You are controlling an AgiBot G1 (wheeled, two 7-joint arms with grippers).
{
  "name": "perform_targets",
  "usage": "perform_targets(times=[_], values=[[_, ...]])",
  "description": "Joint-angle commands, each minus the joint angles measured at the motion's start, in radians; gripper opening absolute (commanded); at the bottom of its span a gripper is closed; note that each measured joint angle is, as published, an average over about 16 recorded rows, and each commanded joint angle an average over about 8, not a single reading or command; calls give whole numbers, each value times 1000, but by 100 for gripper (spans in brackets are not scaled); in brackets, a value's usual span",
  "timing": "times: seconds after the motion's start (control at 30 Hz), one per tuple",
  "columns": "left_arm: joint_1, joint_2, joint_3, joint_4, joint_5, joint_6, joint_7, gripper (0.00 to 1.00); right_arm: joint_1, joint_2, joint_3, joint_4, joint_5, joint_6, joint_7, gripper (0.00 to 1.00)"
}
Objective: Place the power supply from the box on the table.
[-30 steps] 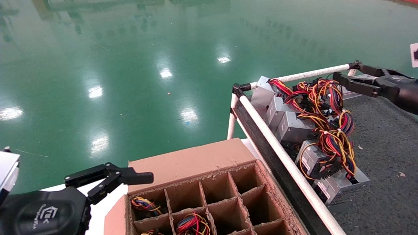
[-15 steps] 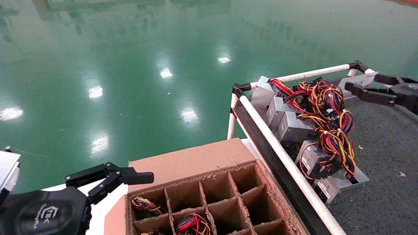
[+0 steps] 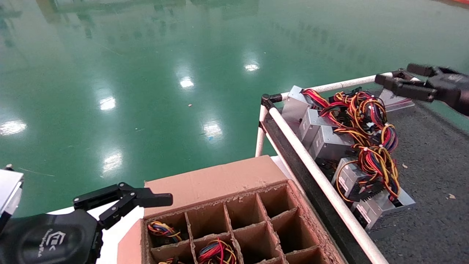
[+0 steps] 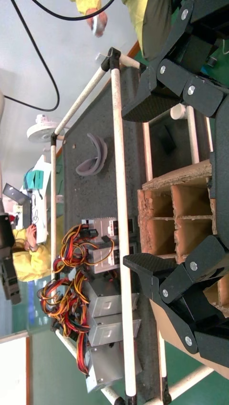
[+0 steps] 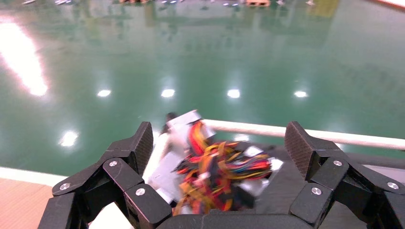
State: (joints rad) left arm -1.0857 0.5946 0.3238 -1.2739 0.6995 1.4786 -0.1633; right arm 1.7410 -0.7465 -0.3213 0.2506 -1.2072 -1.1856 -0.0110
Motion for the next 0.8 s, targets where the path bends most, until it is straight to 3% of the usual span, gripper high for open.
perform_targets(times=[0.03, 0.8], values=[[0, 0, 0, 0, 0, 0, 0, 100, -21, 4, 1, 33, 15, -10, 6, 100], [0, 0, 1, 0, 0, 0, 0, 100, -303, 61, 19, 470, 217, -141, 90, 100]])
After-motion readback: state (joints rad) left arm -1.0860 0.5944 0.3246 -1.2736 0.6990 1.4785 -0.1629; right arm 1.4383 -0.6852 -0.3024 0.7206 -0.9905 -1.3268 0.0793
